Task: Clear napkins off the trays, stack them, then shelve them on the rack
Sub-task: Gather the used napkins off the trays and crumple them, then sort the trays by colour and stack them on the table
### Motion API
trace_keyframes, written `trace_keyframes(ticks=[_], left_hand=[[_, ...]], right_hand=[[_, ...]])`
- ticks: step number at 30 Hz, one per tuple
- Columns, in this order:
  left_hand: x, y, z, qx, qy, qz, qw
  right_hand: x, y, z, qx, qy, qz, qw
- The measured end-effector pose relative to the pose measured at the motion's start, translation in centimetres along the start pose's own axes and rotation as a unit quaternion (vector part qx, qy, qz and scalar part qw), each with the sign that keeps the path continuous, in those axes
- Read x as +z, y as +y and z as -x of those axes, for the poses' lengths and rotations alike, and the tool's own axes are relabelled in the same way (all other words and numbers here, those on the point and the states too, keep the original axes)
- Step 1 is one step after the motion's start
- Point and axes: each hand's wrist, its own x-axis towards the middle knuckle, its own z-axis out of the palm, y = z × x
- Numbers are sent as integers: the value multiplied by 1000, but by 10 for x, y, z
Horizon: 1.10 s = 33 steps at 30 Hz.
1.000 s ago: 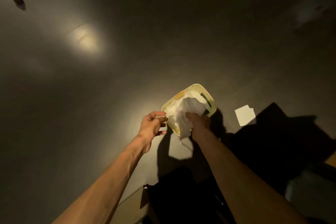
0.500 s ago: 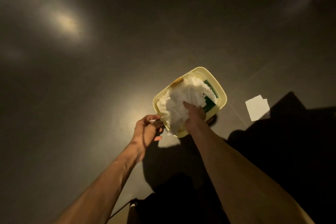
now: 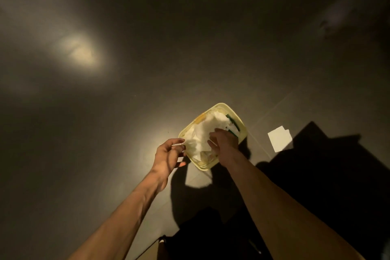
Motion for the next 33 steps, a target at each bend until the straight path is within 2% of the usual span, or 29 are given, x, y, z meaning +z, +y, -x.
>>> trace_keyframes(ticks=[4,7,10,14,18,22,27,33], left_hand=[[8,58,69,19,-15,-9,1000],[18,104,128,50,-29,-37,998],[28,147,189,102,-46,-59,992],[43,191,269,162,-73,-81,981],[66,211,339,191,-113,-106,969],[102,216,390,209,-161,-155,952],[156,206,425,219,-212,-218,927],[213,161,444,181,-259,-266,911]], right_hand=[[-11,-36,83,-97,-55,132,985],[-27,-68,156,-164,-92,181,965],[-49,-104,233,-230,-131,201,943],[-84,-143,326,-309,-147,237,909],[-130,-165,397,-347,-151,213,901],[-188,-171,439,-374,-127,209,894],[-275,-164,463,-373,-69,154,912],[-371,-128,469,-344,-3,128,930]])
